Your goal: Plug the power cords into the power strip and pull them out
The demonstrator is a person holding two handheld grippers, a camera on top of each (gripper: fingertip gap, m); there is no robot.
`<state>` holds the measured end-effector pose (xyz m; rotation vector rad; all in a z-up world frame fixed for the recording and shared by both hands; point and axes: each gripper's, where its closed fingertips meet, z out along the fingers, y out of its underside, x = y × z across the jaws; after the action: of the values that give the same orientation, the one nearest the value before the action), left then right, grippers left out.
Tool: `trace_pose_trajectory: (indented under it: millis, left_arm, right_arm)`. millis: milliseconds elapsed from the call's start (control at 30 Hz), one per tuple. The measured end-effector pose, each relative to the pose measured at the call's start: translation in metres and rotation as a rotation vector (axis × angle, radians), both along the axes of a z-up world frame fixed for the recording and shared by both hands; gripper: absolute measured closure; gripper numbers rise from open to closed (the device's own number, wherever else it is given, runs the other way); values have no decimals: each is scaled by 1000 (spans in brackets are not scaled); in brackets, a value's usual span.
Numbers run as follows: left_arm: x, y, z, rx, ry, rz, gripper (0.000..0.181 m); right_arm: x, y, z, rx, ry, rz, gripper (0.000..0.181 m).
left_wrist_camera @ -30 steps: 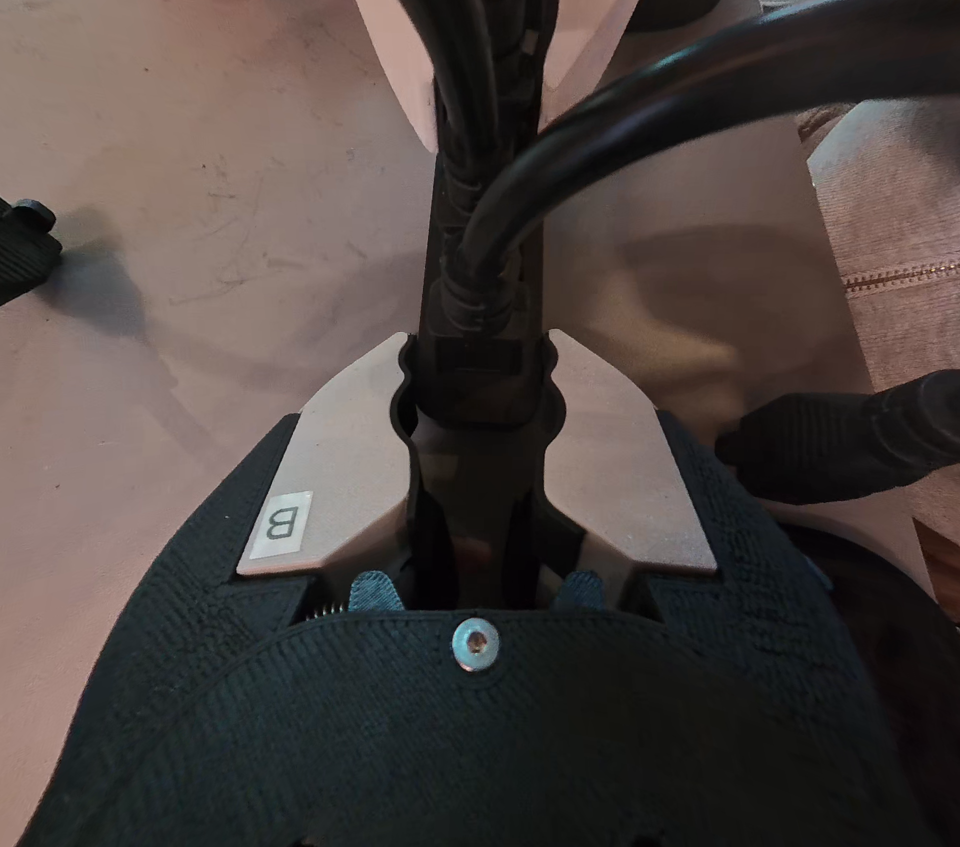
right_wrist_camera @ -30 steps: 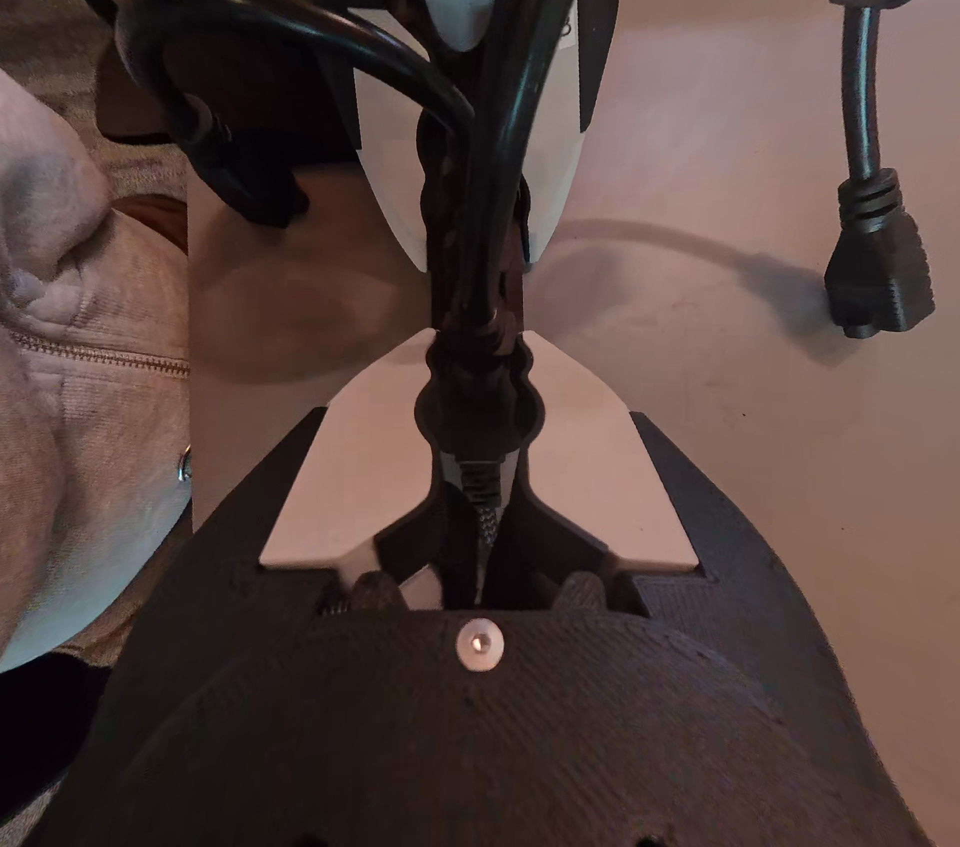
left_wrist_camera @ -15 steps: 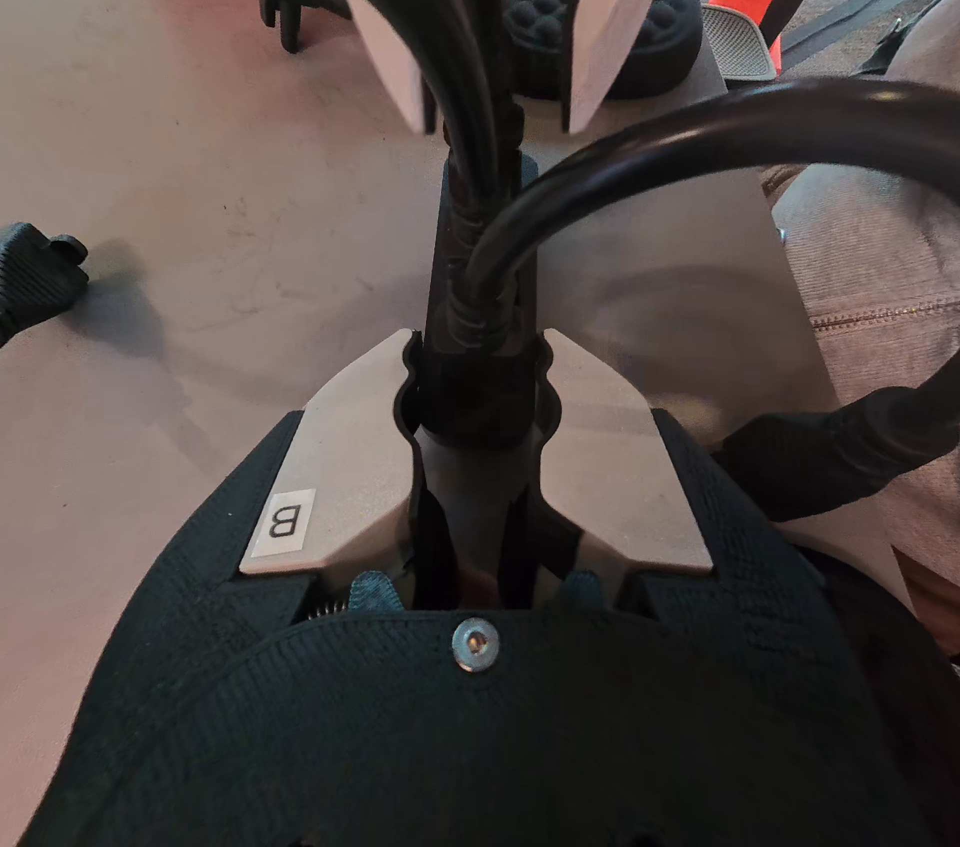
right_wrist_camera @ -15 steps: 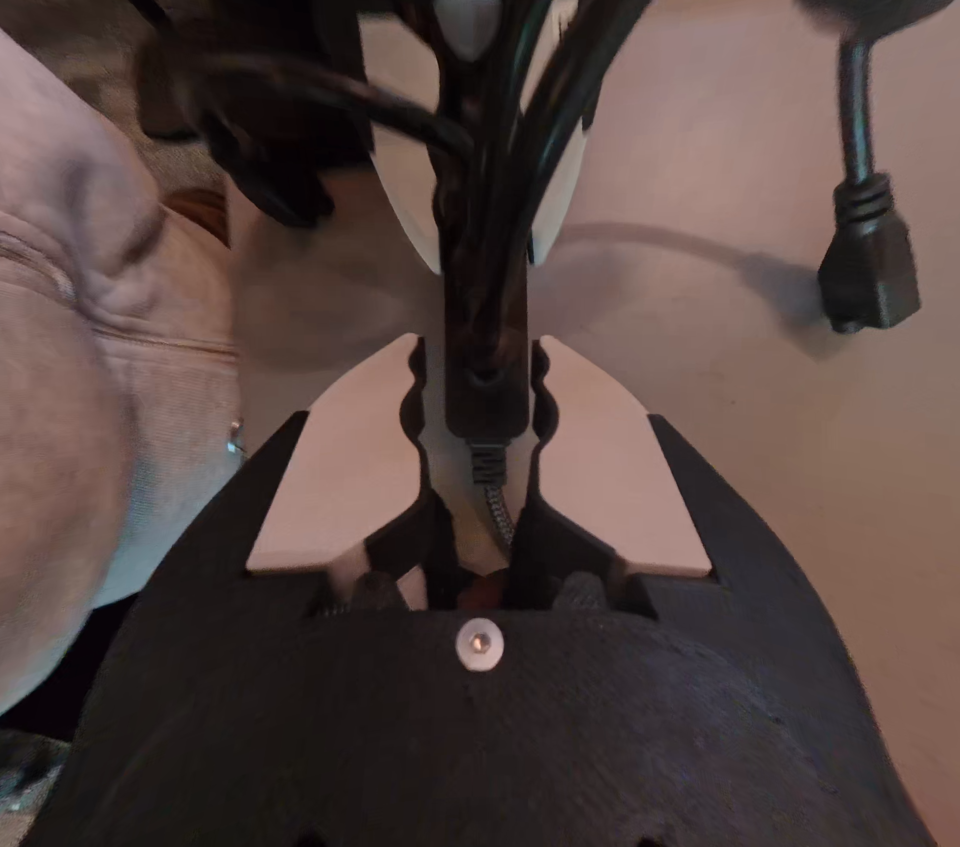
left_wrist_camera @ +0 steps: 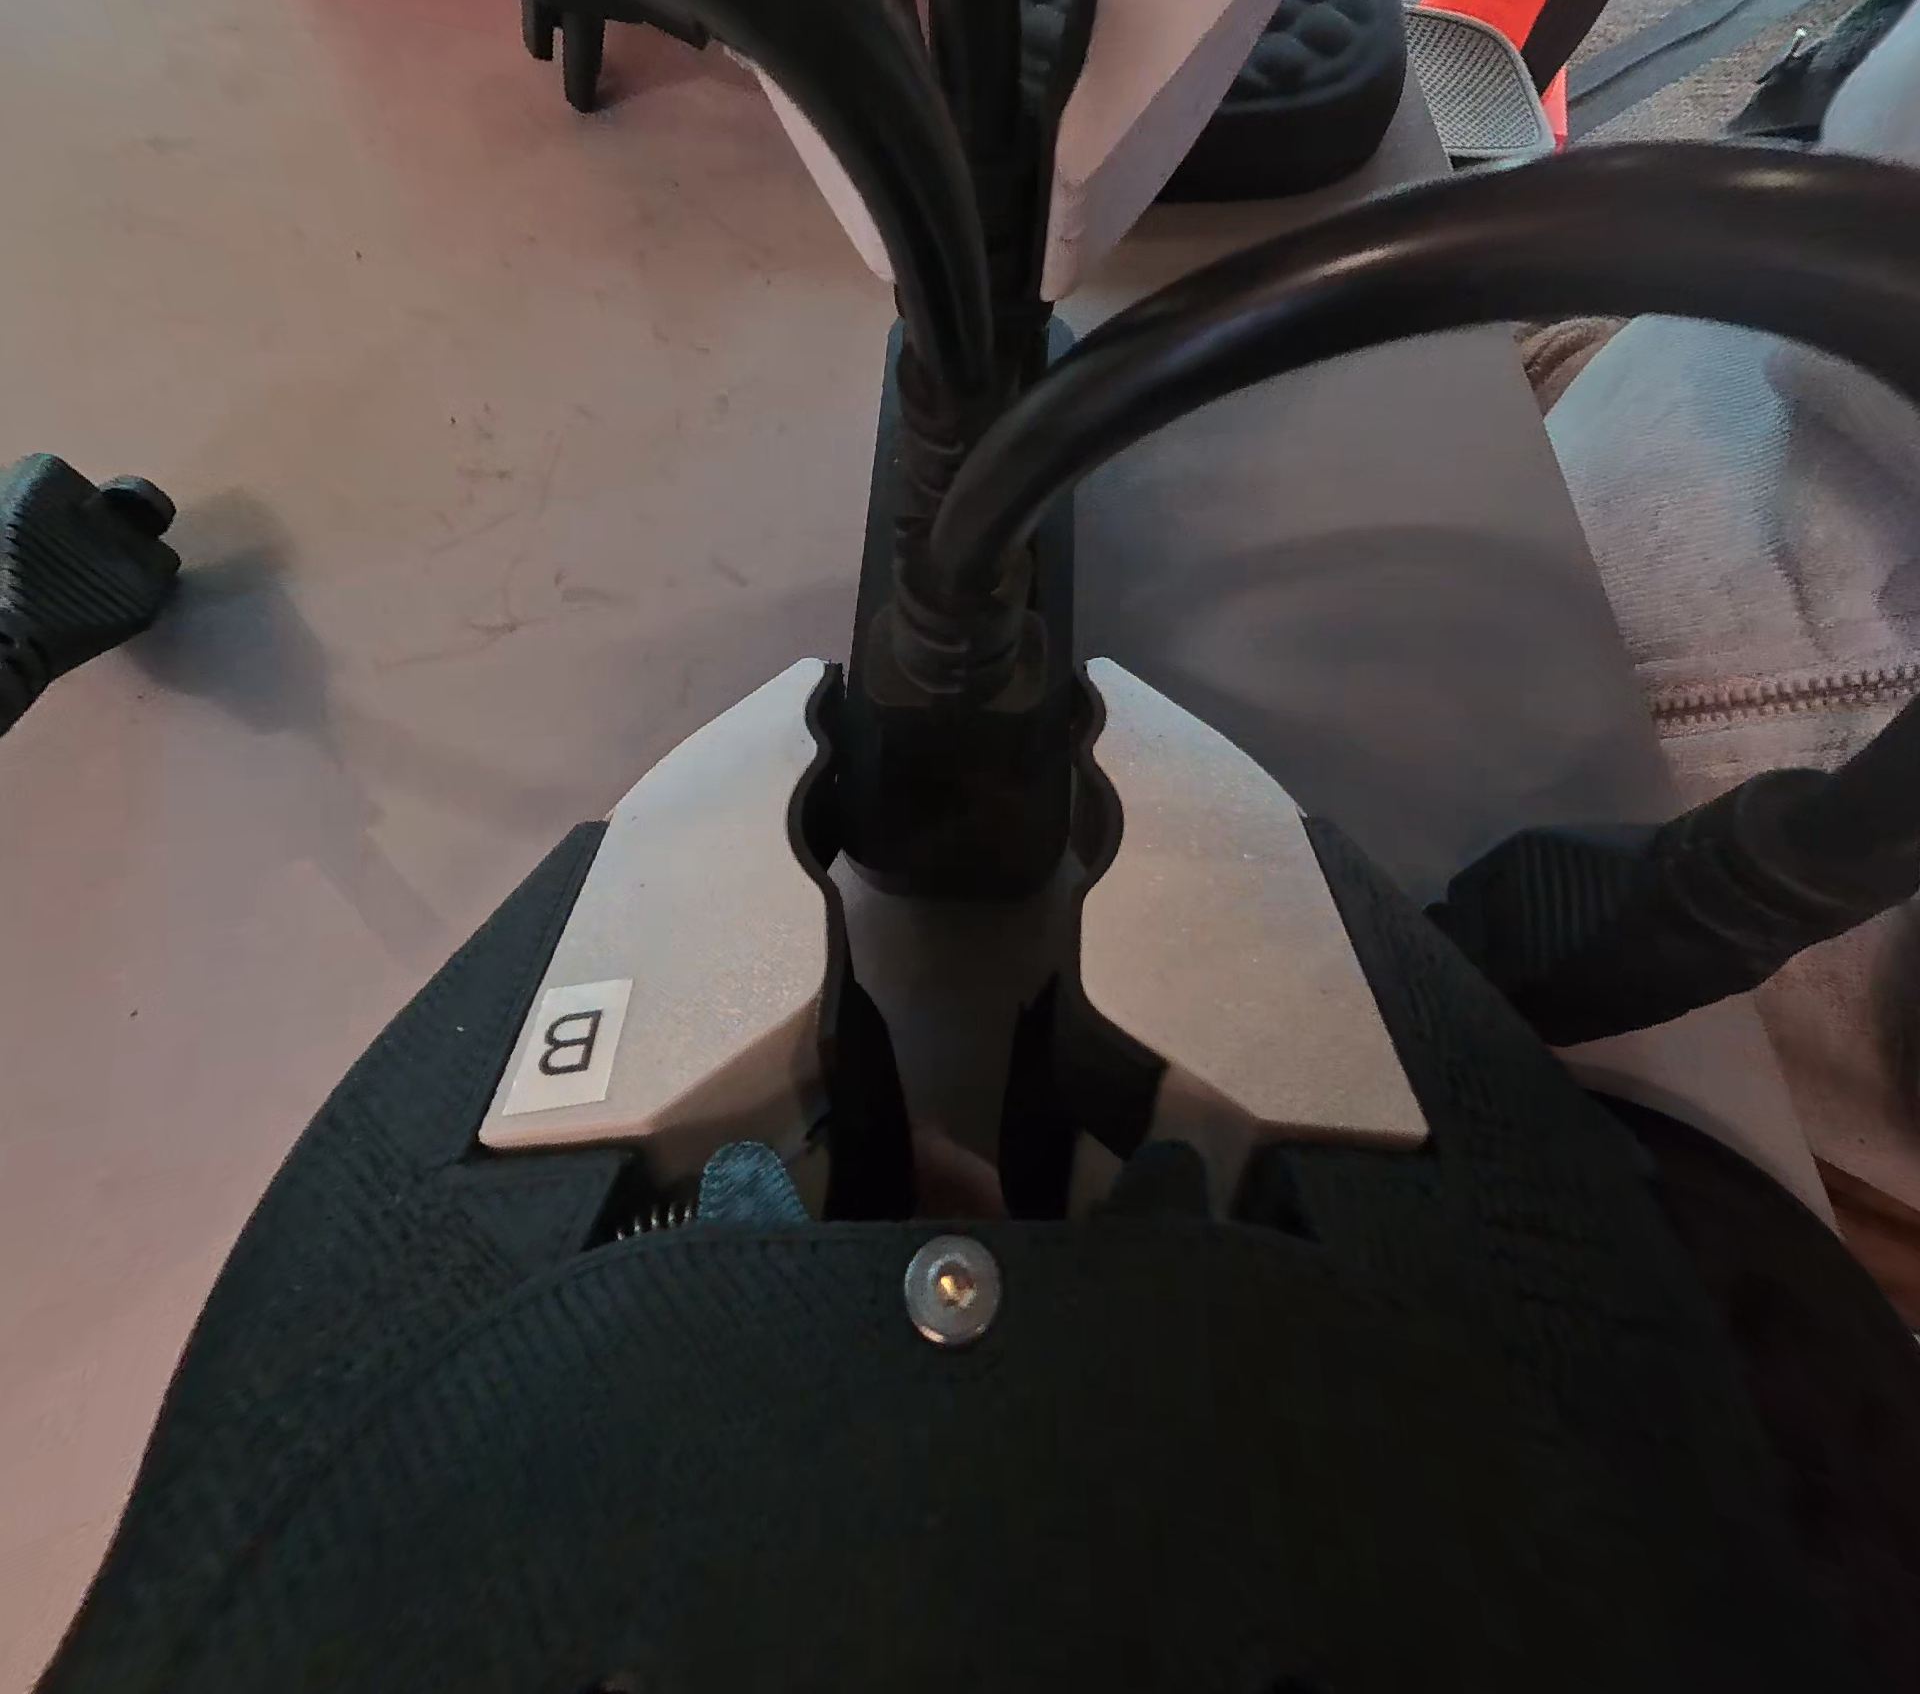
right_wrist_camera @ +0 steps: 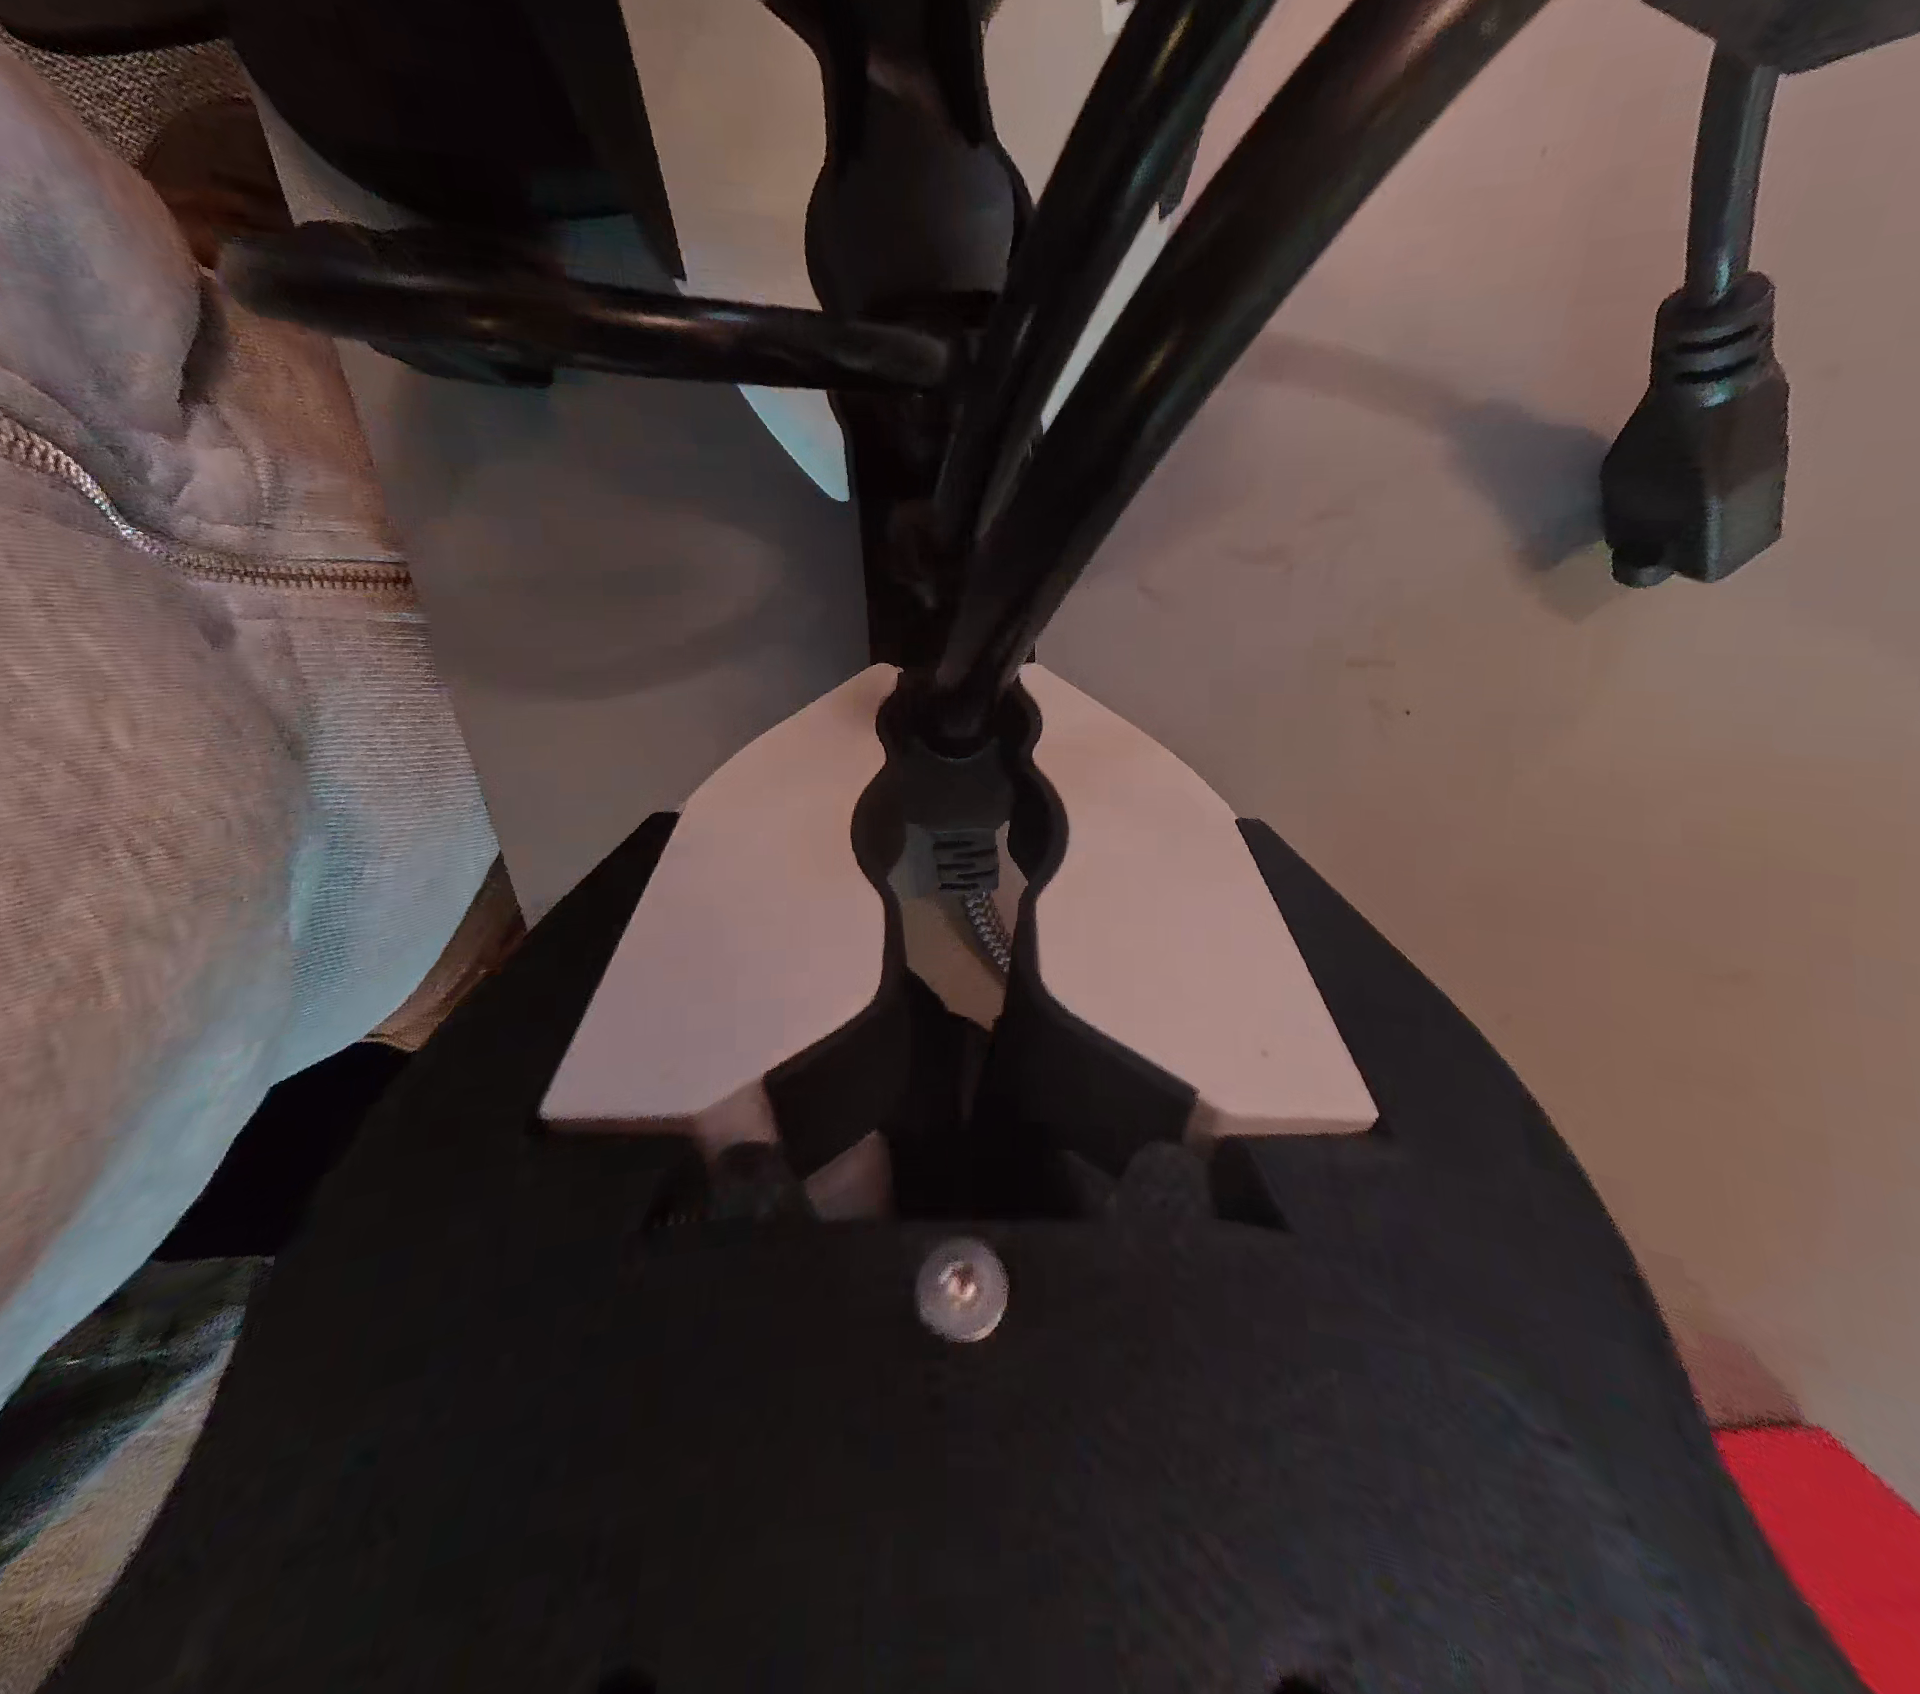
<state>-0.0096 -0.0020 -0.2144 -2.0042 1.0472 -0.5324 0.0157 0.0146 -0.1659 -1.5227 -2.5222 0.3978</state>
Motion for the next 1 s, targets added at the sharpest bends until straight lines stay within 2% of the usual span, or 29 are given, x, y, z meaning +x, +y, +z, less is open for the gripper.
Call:
trace_pose_trajectory:
  millis: [300, 467, 633, 700, 800, 900, 1000]
  left_arm:
    - [0, 0, 0, 6, 3, 2, 140]
    - [0, 0, 0, 10, 6, 3, 140]
    - [0, 0, 0, 24, 16, 3, 140]
    - [0, 0, 0, 24, 14, 2, 140]
    - [0, 0, 0, 20, 11, -1, 140]
    - [-1, 0, 0, 24, 14, -2, 140]
    - [0, 0, 0, 22, 12, -3, 140]
  right_arm:
    - [0, 0, -2, 70, -131, -72, 164]
    - [-1, -1, -2, 88, -152, -69, 164]
    - [-3, -3, -3, 148, -143, -8, 164]
    - [-3, -2, -2, 61, -18, 2, 165]
    - [-4, -2, 5, -31, 277, 13, 164]
    - [-2, 8, 35, -23, 665, -6, 139]
    - [10, 15, 44, -13, 848, -11, 102]
